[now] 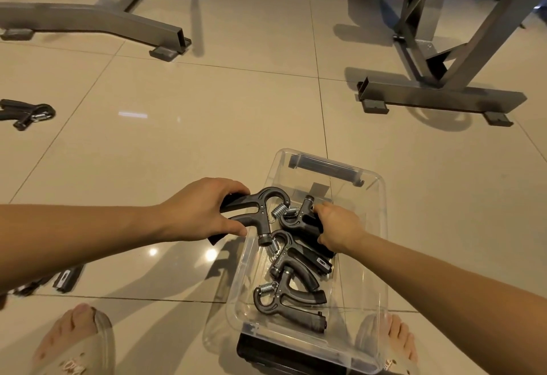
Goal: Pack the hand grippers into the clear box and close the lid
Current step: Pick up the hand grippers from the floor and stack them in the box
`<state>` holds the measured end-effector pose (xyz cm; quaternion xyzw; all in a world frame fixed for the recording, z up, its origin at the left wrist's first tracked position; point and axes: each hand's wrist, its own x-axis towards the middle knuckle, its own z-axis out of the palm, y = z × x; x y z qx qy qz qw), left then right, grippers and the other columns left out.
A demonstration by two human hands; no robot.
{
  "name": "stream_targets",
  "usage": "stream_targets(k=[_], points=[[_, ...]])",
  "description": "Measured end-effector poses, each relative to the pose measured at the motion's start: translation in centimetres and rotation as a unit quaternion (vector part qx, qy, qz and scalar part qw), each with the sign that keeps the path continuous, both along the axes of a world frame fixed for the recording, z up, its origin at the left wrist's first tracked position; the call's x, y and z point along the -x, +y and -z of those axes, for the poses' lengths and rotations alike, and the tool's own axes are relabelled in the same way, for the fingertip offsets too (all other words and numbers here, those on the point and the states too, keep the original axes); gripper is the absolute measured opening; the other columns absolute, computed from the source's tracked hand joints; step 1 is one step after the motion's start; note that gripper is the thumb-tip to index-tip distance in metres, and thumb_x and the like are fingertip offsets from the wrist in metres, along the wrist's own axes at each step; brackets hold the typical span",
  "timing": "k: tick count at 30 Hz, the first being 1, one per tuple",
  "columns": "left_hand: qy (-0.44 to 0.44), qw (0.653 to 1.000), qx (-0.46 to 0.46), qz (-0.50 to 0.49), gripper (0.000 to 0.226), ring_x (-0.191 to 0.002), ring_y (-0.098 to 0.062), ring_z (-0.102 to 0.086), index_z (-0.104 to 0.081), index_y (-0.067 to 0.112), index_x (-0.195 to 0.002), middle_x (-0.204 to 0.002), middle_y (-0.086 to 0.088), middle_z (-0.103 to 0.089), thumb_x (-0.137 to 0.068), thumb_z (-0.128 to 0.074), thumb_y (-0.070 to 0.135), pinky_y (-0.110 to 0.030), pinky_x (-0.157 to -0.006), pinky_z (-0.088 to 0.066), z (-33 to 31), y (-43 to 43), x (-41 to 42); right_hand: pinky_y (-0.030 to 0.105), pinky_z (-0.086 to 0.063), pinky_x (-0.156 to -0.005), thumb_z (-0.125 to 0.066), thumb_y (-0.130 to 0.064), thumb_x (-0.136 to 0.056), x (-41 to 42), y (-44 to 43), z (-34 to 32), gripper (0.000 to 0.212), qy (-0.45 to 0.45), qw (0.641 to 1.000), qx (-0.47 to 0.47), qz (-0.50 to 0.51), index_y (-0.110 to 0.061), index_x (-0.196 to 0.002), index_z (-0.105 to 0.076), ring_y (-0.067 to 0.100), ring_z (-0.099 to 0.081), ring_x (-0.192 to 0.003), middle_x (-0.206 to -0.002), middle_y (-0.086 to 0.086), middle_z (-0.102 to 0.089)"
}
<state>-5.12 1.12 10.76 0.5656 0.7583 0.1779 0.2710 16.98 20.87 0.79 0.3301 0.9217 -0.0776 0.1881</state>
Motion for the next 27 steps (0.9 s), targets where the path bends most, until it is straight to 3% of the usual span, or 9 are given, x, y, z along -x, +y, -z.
stream_targets(k=[5, 8, 9, 11, 13, 14, 18, 23, 27], points=[[-0.002, 1.0, 0.002, -0.011, 0.054, -0.09, -0.004, -0.063, -0.066, 0.03, -0.118, -0.102, 0.017, -0.068, -0.071, -0.086, 0.047, -0.019, -0.077, -0.05, 0.0, 0.0, -0.1, 0.039, -0.054, -0.088, -0.073, -0.027, -0.085, 0.3, -0.3, -1.1, 0.043, 0.032, 0.999, 0.015, 0.028, -0.017, -0.124, -0.058, 0.024, -0.062, -0.106, -0.121, 0.002, -0.062], [-0.002, 0.999, -0.01, -0.042, 0.052, -0.088, -0.005, -0.064, -0.066, 0.029, -0.117, -0.102, 0.015, -0.068, -0.071, -0.086, 0.043, -0.023, -0.076, -0.052, -0.1, 0.1, -0.2, 0.039, -0.057, -0.085, -0.068, -0.032, -0.09, 1.4, -0.2, -4.1, 0.03, 0.167, 0.978, 0.076, 0.097, -0.015, -0.115, -0.066, 0.021, -0.065, -0.098, -0.11, 0.002, -0.068], [-0.001, 0.998, -0.016, -0.058, 0.052, -0.09, -0.007, -0.065, -0.066, 0.028, -0.117, -0.103, 0.014, -0.069, -0.071, -0.087, 0.043, -0.027, -0.08, -0.053, -0.3, 0.2, -0.2, 0.039, -0.057, -0.083, -0.067, -0.032, -0.093, 1.9, -0.4, -5.6, 0.027, 0.229, 0.955, 0.132, 0.135, -0.014, -0.112, -0.068, 0.018, -0.067, -0.094, -0.105, 0.002, -0.07], [-0.004, 0.995, -0.032, -0.091, 0.053, -0.092, -0.01, -0.065, -0.066, 0.027, -0.117, -0.103, 0.012, -0.069, -0.07, -0.087, 0.043, -0.031, -0.084, -0.053, -0.7, 0.7, -0.1, 0.043, -0.057, -0.084, -0.065, -0.034, -0.097, 2.9, -1.2, -9.0, 0.027, 0.33, 0.86, 0.313, 0.232, -0.01, -0.106, -0.07, 0.016, -0.07, -0.086, -0.095, 0.004, -0.073], [-0.011, 0.992, -0.047, -0.118, 0.053, -0.09, -0.01, -0.065, -0.067, 0.027, -0.115, -0.1, 0.012, -0.068, -0.069, -0.088, 0.043, -0.032, -0.083, -0.054, -1.1, 1.3, -0.2, 0.042, -0.058, -0.082, -0.062, -0.037, -0.098, 3.7, -2.3, -11.4, 0.034, 0.356, 0.767, 0.45, 0.287, -0.005, -0.107, -0.069, 0.021, -0.072, -0.08, -0.086, 0.008, -0.073], [-0.012, 0.991, -0.053, -0.126, 0.053, -0.089, -0.011, -0.065, -0.067, 0.027, -0.114, -0.099, 0.012, -0.069, -0.068, -0.088, 0.043, -0.033, -0.082, -0.054, -1.3, 1.7, -0.4, 0.04, -0.057, -0.079, -0.063, -0.037, -0.098, 3.9, -3.0, -12.0, 0.036, 0.353, 0.755, 0.471, 0.288, -0.003, -0.108, -0.069, 0.022, -0.072, -0.077, -0.083, 0.009, -0.073], [-0.011, 0.989, -0.067, -0.132, 0.053, -0.089, -0.014, -0.065, -0.067, 0.026, -0.113, -0.098, 0.01, -0.069, -0.067, -0.088, 0.043, -0.034, -0.081, -0.054, -1.6, 2.4, -1.4, 0.029, -0.055, -0.066, -0.067, -0.028, -0.097, 4.5, -4.5, -12.1, 0.034, 0.372, 0.745, 0.453, 0.318, 0.005, -0.105, -0.068, 0.014, -0.067, -0.063, -0.072, 0.003, -0.071], [-0.006, 0.993, -0.073, -0.097, 0.057, -0.089, -0.01, -0.065, -0.064, 0.026, -0.116, -0.099, 0.012, -0.068, -0.068, -0.087, 0.046, -0.032, -0.081, -0.054, -1.7, 1.9, -2.7, 0.021, -0.05, -0.05, -0.066, -0.021, -0.097, 4.3, -4.6, -12.1, 0.015, 0.395, 0.682, 0.485, 0.378, -0.008, -0.092, -0.066, 0.01, -0.066, -0.055, -0.068, 0.001, -0.071], [-0.038, 0.992, -0.067, -0.095, 0.049, -0.077, -0.008, -0.065, -0.064, 0.028, -0.107, -0.092, 0.013, -0.067, -0.069, -0.086, 0.05, -0.033, -0.07, -0.057, -1.9, 1.9, -3.1, 0.026, -0.048, -0.059, -0.065, -0.021, -0.097, 3.8, -4.1, -12.0, 0.016, 0.386, 0.719, 0.456, 0.355, -0.006, -0.096, -0.07, 0.006, -0.062, -0.054, -0.071, 0.0, -0.073]])
